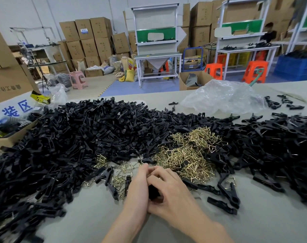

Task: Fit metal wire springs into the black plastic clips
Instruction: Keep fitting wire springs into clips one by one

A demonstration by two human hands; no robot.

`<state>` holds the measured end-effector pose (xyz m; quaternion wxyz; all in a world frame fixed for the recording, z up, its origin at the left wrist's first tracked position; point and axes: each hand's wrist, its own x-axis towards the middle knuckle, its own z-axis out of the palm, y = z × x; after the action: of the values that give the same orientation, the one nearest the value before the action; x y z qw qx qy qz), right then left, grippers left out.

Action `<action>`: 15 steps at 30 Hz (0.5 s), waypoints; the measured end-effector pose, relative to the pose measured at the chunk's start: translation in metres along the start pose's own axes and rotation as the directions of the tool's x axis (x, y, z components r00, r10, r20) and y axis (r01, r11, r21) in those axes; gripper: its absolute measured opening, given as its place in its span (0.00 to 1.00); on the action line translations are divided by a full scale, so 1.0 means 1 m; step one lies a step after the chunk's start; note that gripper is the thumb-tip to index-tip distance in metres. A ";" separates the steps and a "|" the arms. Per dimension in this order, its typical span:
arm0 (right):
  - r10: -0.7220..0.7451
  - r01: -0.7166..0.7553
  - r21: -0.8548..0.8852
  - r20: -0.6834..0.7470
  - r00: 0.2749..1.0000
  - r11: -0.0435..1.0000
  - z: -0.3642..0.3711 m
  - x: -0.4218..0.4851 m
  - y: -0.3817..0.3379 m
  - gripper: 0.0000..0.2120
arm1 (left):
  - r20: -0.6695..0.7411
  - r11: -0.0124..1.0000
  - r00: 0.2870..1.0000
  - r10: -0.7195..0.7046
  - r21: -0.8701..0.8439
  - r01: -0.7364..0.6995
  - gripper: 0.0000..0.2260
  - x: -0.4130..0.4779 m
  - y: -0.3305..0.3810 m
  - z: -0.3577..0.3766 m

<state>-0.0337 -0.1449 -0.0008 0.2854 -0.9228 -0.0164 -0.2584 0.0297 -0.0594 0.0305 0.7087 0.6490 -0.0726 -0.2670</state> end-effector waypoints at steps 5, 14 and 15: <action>0.004 -0.004 0.002 0.000 1.000 1.000 0.001 0.000 0.002 0.13 | 0.007 0.999 1.000 0.024 0.029 -0.024 0.21 -0.002 0.000 0.002; 0.011 -0.011 -0.006 0.028 1.000 1.000 -0.002 -0.001 0.001 0.15 | 0.000 0.997 0.998 0.059 0.047 -0.059 0.22 0.005 -0.007 -0.001; 0.011 -0.011 -0.010 0.038 0.999 1.000 -0.003 -0.001 0.001 0.16 | 0.001 0.996 0.997 0.075 0.049 -0.075 0.21 0.006 -0.008 -0.002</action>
<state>-0.0355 -0.1473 0.0003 0.2821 -0.9290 -0.0156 -0.2391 0.0335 -0.0603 0.0208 0.7022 0.6632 -0.1030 -0.2378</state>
